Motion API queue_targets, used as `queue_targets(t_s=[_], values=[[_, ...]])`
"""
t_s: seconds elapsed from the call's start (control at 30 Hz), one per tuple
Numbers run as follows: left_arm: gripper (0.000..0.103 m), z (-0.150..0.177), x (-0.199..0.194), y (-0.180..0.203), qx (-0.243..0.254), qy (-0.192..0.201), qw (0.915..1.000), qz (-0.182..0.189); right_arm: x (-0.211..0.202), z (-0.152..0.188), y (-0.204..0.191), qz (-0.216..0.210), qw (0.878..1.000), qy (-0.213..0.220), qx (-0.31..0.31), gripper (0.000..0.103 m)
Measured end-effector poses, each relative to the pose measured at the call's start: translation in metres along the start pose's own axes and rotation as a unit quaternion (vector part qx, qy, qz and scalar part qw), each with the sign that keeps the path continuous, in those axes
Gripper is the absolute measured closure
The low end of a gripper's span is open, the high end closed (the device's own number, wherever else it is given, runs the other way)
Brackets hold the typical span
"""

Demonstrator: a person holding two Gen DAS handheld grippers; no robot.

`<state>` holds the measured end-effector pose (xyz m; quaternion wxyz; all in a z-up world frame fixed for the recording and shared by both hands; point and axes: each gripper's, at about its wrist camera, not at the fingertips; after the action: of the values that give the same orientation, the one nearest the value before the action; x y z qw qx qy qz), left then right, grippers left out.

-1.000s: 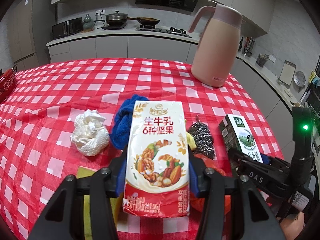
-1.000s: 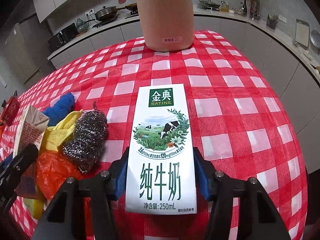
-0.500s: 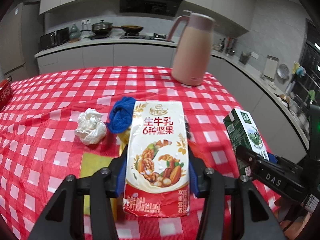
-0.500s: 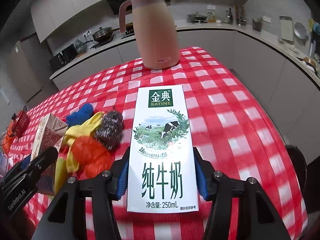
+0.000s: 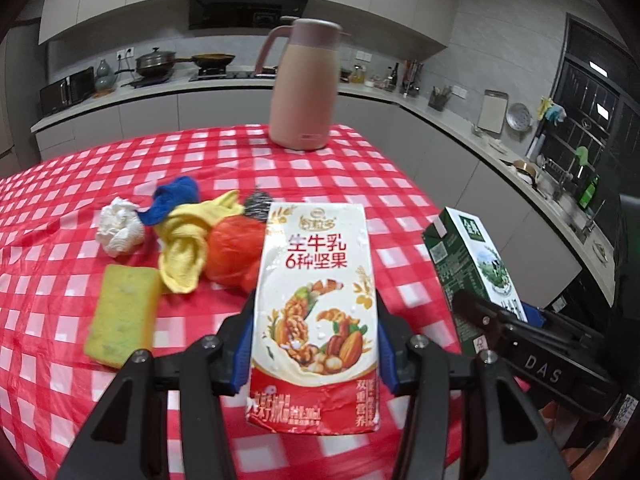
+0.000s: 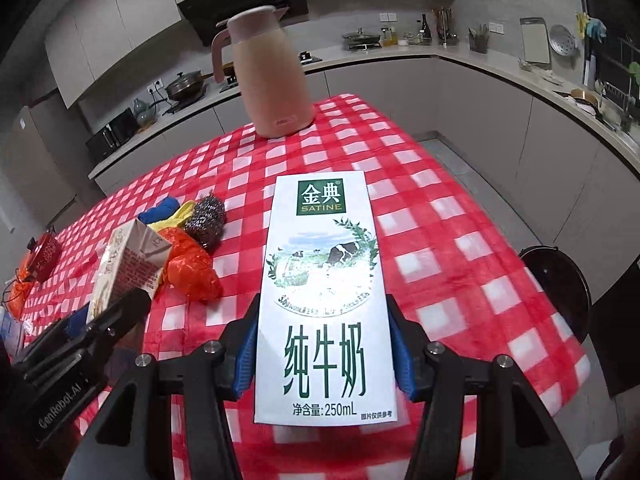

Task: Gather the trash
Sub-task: 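Carry both cartons to the black bin and release them inside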

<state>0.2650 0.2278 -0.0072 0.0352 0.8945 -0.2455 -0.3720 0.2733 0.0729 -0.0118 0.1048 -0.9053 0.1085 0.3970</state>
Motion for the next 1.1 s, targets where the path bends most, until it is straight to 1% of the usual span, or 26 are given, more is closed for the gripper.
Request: queue_targets(t_s=[0.13, 0.23, 0.3, 0.4, 0.5, 0.57, 0.6, 0.67, 0.7, 0.77, 0.83, 0.93, 0.97, 1.1], values=[[0.051, 0.000, 0.008, 0.037, 0.007, 0.009, 0.9999, 0.000, -0.008, -0.002, 0.031, -0.008, 1.000, 0.008, 0.002, 0.046], [0.051, 0.004, 0.018, 0.070, 0.008, 0.013, 0.9999, -0.001, -0.011, -0.002, 0.069, -0.012, 1.000, 0.014, 0.002, 0.046], [0.051, 0.006, 0.032, 0.100, 0.004, 0.015, 0.9999, 0.000, -0.010, -0.005, 0.098, -0.016, 1.000, 0.013, 0.002, 0.046], [0.051, 0.009, 0.056, 0.150, -0.010, 0.014, 0.9999, 0.002, -0.007, -0.009, 0.162, -0.018, 1.000, 0.012, -0.004, 0.046], [0.051, 0.009, 0.085, 0.203, -0.015, 0.003, 0.9997, 0.016, -0.004, -0.017, 0.222, -0.013, 1.000, 0.004, -0.002, 0.046], [0.051, 0.009, 0.106, 0.238, -0.015, -0.004, 0.9994, 0.031, 0.000, -0.025, 0.272, -0.003, 1.000, 0.002, 0.000, 0.046], [0.051, 0.009, 0.115, 0.251, -0.017, -0.008, 0.9991, 0.037, 0.002, -0.027, 0.286, -0.001, 1.000, 0.000, 0.002, 0.046], [0.051, 0.009, 0.135, 0.278, -0.014, -0.021, 0.9984, 0.050, 0.008, -0.030, 0.329, 0.014, 1.000, -0.005, 0.008, 0.046], [0.051, 0.009, 0.143, 0.288, -0.011, -0.026, 0.9981, 0.054, 0.011, -0.031, 0.342, 0.018, 1.000, -0.007, 0.010, 0.046], [0.051, 0.013, 0.163, 0.308, -0.002, -0.035, 0.9977, 0.058, 0.024, -0.029, 0.376, 0.027, 0.999, -0.019, 0.020, 0.046], [0.051, 0.019, 0.183, 0.318, 0.000, -0.049, 0.9972, 0.057, 0.040, -0.024, 0.400, 0.029, 0.999, -0.033, 0.027, 0.046], [0.051, 0.035, 0.213, 0.330, -0.001, -0.073, 0.9962, 0.047, 0.066, -0.012, 0.426, 0.030, 0.998, -0.055, 0.031, 0.046], [0.051, 0.044, 0.224, 0.332, 0.001, -0.085, 0.9955, 0.040, 0.077, -0.009, 0.430, 0.029, 0.997, -0.063, 0.030, 0.046], [0.051, 0.061, 0.259, 0.339, -0.003, -0.117, 0.9928, 0.024, 0.122, 0.005, 0.449, 0.021, 0.994, -0.099, 0.030, 0.045]])
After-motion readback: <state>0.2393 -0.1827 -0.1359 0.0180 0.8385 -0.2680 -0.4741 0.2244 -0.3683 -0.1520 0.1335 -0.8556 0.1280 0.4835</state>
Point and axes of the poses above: each gripper's, at about its wrist camera, not at the fingertips, and x roughly the way its jaws point, y to its right, z to its underside, and after that the axes turned 7 degrees about z, right-handed
